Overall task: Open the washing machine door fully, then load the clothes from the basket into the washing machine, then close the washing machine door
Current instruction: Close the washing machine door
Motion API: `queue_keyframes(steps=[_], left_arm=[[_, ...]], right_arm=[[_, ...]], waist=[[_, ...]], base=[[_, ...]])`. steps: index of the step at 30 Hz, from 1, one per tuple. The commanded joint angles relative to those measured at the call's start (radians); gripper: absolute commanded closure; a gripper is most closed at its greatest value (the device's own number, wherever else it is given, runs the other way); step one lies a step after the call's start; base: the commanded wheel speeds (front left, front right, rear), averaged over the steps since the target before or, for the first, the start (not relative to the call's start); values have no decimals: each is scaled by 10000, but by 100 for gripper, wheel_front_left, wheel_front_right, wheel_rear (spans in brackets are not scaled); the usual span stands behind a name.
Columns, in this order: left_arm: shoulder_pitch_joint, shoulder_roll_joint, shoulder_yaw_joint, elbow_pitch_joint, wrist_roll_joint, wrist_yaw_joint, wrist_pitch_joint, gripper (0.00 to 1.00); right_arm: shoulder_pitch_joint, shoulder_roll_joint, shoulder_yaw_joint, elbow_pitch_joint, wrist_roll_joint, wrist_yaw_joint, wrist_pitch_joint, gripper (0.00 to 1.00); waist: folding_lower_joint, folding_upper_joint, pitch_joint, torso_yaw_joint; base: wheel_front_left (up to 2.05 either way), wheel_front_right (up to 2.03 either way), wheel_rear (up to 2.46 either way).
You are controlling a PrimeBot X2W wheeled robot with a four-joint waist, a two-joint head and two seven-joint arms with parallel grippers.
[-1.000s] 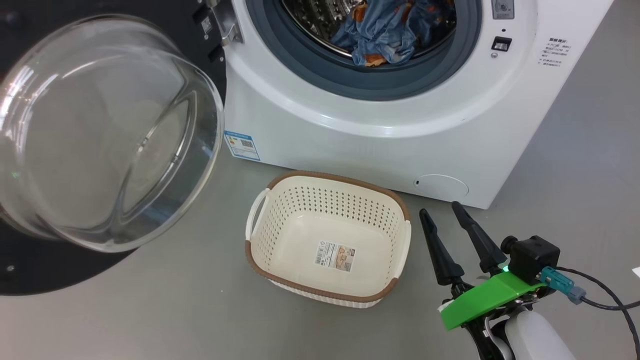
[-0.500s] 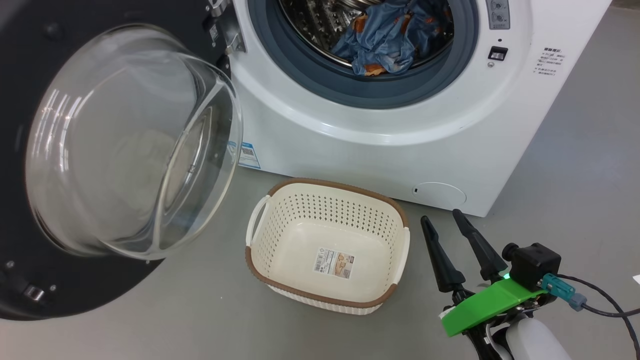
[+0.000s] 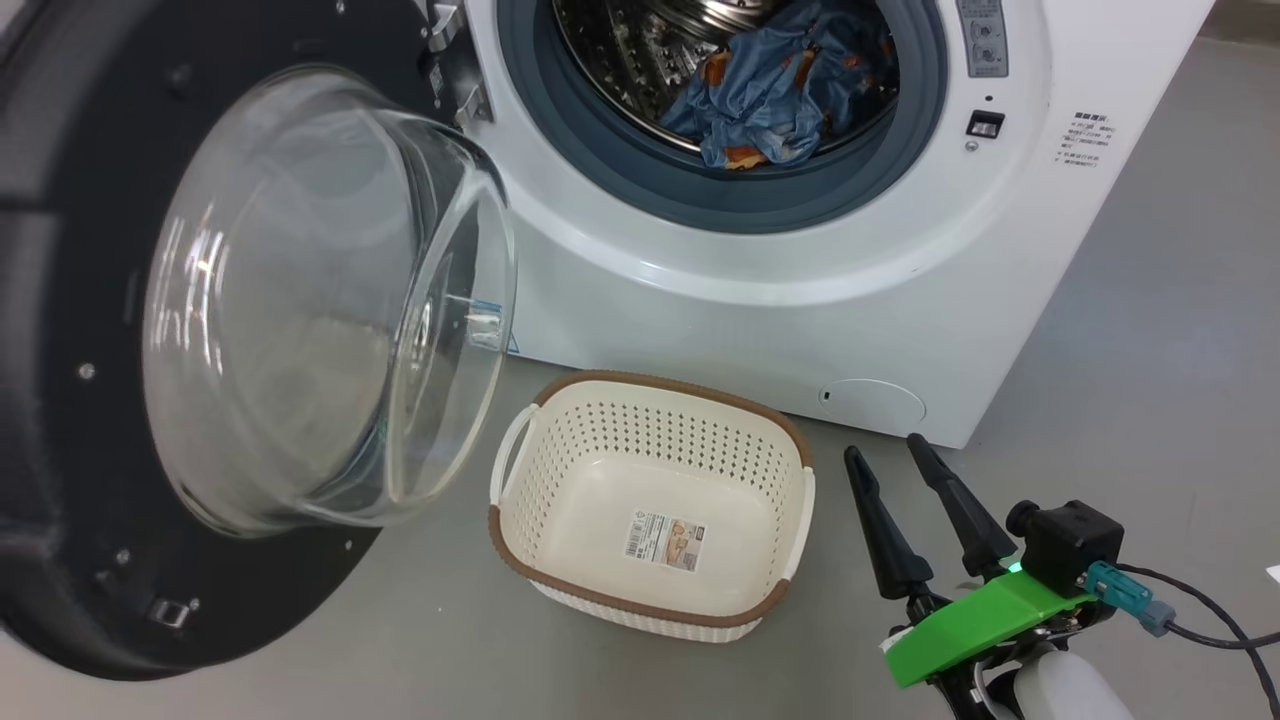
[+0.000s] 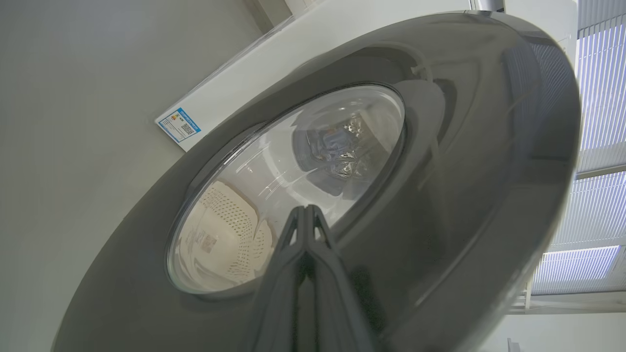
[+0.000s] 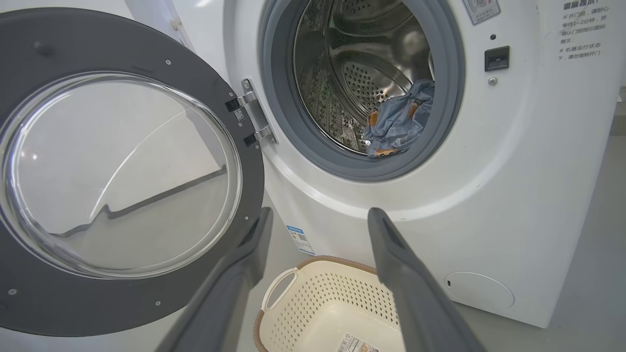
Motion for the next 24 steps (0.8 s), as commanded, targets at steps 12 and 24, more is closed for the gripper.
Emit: queue_keyframes(steps=[12, 24], left_arm=[[750, -125, 218, -2284, -507, 792, 503, 100], [1060, -467, 365, -3041, -503, 942, 193, 100]], right_arm=[[58, 16, 284, -244, 206, 27, -48, 0], [158, -43, 306, -231, 292, 27, -48, 0]], waist=[[0, -1, -152, -94], [0, -1, -272, -116]], base=[[0, 0, 0], [0, 0, 0]])
